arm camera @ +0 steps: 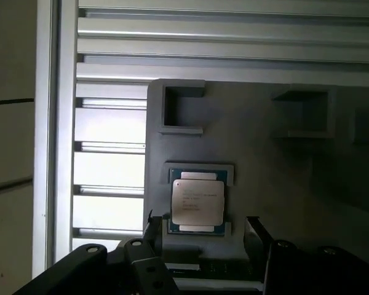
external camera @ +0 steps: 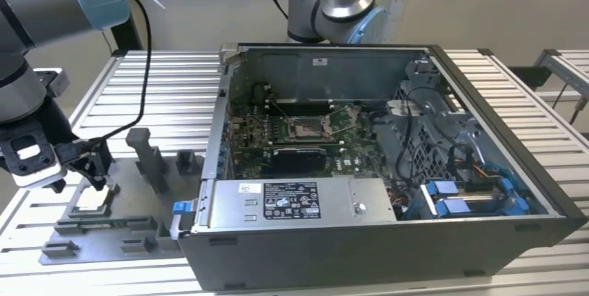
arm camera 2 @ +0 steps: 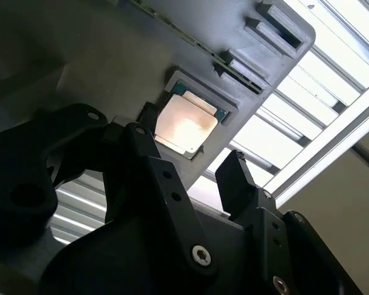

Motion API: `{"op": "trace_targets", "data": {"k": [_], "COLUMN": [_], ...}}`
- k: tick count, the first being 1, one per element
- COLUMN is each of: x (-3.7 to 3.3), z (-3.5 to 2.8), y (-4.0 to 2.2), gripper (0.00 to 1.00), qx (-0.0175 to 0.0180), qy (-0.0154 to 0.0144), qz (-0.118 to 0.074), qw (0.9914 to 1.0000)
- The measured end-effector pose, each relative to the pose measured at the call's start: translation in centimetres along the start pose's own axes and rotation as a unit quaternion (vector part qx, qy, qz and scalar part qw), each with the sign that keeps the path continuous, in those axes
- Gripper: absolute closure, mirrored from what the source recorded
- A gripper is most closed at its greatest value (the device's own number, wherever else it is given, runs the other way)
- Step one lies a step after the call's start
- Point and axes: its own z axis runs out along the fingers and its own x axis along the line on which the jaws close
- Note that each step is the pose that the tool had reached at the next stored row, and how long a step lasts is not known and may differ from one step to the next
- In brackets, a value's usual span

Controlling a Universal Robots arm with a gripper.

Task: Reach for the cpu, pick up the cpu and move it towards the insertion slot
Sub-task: 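Pick up the cpu and move it towards the insertion slot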

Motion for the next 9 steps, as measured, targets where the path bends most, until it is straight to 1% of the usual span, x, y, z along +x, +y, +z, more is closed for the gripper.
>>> {"op": "trace_targets", "data": {"k": [9], "x": [-0.07], "z": [0.18], "y": [0.06], "gripper": [0.00], "qx": [-0.0001], "qy": [-0.0002], "qz": [0.000], "qw": [1.00000]}}
